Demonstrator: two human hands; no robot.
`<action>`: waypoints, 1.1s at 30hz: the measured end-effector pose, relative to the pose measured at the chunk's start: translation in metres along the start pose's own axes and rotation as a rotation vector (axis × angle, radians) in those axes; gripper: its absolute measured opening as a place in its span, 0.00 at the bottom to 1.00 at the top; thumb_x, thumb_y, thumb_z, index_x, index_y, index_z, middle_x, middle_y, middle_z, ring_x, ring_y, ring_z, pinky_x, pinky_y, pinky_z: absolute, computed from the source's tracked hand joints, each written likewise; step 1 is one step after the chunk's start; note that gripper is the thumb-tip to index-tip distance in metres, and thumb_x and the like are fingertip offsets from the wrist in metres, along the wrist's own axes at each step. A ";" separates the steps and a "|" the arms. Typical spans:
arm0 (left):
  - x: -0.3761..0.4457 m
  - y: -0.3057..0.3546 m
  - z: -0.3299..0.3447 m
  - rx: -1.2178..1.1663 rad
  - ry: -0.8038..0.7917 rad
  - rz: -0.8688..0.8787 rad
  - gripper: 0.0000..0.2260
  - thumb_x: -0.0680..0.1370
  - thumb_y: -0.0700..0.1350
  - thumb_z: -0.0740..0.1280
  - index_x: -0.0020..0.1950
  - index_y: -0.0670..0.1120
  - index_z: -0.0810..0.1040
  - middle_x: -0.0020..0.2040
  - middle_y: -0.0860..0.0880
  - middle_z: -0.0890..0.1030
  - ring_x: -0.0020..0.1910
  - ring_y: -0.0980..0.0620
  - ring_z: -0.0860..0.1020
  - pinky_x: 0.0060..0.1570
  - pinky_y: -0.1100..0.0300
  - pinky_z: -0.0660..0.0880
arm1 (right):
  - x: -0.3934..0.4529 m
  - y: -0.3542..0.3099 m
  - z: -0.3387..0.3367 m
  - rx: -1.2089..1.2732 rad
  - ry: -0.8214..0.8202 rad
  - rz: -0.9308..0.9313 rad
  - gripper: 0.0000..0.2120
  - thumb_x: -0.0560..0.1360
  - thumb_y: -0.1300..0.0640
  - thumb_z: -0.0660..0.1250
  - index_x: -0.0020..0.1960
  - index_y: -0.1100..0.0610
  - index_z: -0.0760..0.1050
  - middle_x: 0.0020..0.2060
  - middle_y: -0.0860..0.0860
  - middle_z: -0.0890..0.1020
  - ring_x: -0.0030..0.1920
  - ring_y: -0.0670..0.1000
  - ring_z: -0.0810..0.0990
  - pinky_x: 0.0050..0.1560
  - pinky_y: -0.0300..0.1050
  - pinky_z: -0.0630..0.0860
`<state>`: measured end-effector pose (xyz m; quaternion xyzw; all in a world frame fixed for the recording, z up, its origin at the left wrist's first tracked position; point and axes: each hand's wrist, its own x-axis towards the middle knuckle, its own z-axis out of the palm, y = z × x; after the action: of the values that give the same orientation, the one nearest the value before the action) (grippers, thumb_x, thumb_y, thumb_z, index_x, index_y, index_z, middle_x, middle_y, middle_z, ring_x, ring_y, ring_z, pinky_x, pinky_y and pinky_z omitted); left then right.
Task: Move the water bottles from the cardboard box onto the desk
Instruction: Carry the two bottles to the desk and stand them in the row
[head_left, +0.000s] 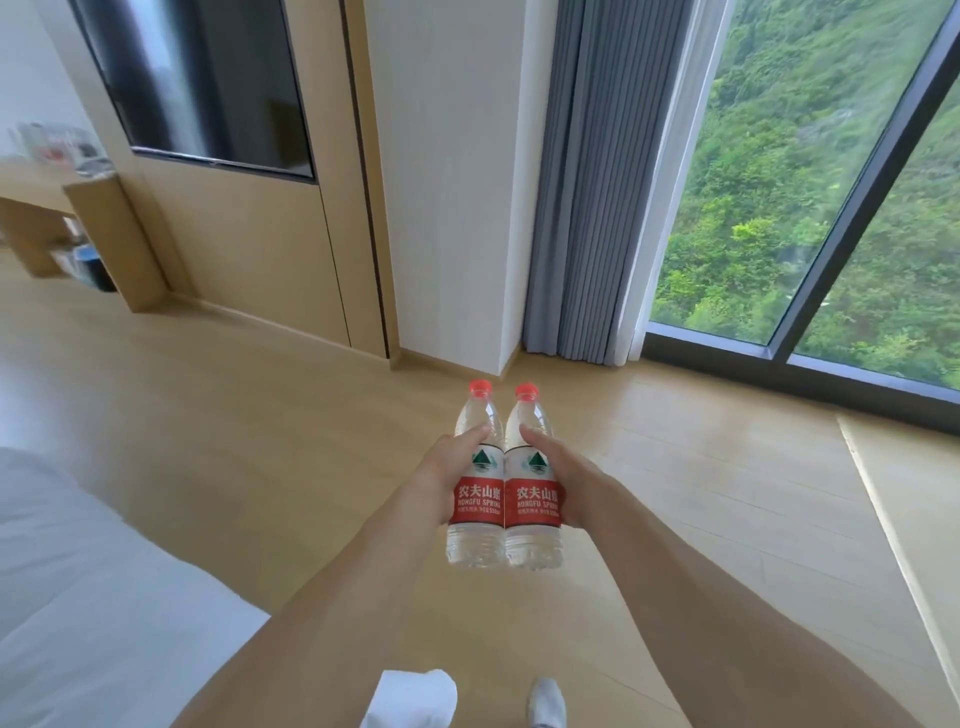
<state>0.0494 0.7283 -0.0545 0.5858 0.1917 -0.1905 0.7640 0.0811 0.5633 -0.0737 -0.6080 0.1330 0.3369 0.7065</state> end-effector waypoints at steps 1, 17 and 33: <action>0.014 0.009 -0.003 -0.007 0.022 0.007 0.21 0.80 0.52 0.68 0.67 0.39 0.76 0.62 0.33 0.80 0.54 0.35 0.80 0.63 0.36 0.75 | 0.019 -0.012 -0.001 -0.011 -0.019 0.010 0.22 0.76 0.40 0.69 0.56 0.58 0.78 0.43 0.58 0.87 0.39 0.57 0.86 0.48 0.53 0.82; 0.200 0.150 -0.055 -0.157 0.288 0.033 0.22 0.79 0.54 0.70 0.66 0.40 0.77 0.58 0.35 0.82 0.47 0.38 0.81 0.57 0.42 0.78 | 0.253 -0.186 0.027 -0.155 -0.281 0.100 0.25 0.76 0.41 0.70 0.62 0.58 0.77 0.47 0.59 0.86 0.40 0.58 0.86 0.43 0.52 0.84; 0.331 0.248 -0.234 -0.271 0.472 0.025 0.22 0.76 0.54 0.74 0.63 0.42 0.77 0.54 0.38 0.85 0.47 0.38 0.85 0.53 0.41 0.81 | 0.461 -0.274 0.179 -0.268 -0.355 0.150 0.21 0.76 0.42 0.69 0.58 0.59 0.77 0.44 0.59 0.86 0.40 0.59 0.85 0.55 0.57 0.80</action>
<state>0.4437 0.9929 -0.0782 0.5087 0.3811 -0.0116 0.7720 0.5555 0.8691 -0.0981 -0.6159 0.0057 0.5050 0.6047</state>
